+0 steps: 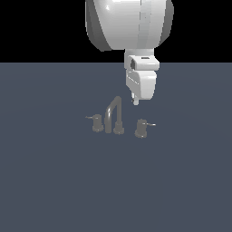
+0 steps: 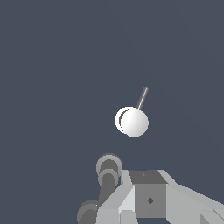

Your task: Turn on the faucet by rotating a designated handle.

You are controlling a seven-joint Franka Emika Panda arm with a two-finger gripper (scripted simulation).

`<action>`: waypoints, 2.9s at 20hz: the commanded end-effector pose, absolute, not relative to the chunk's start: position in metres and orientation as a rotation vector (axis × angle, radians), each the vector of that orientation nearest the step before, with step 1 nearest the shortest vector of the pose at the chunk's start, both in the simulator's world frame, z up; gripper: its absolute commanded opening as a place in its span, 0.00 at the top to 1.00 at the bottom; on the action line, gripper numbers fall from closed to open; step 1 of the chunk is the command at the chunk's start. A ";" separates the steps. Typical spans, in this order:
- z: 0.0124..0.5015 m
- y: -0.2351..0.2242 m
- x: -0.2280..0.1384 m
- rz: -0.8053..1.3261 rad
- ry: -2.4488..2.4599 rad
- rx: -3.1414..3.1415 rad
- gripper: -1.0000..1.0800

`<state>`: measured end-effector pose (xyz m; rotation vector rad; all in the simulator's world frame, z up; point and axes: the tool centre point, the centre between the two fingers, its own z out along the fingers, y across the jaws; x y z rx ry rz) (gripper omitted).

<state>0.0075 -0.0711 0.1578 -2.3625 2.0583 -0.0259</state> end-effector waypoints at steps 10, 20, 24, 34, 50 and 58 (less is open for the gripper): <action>0.084 -0.127 0.030 -0.009 2.386 -2.045 1.00; 0.063 -0.144 0.034 -0.001 2.471 -1.941 1.00; 0.086 -0.131 0.049 -0.042 2.427 -1.949 1.00; 0.067 -0.151 0.004 -0.006 2.465 -1.941 1.00; 0.064 -0.135 -0.033 -0.002 2.469 -1.940 1.00; 0.065 -0.115 -0.039 -0.012 2.476 -1.929 1.00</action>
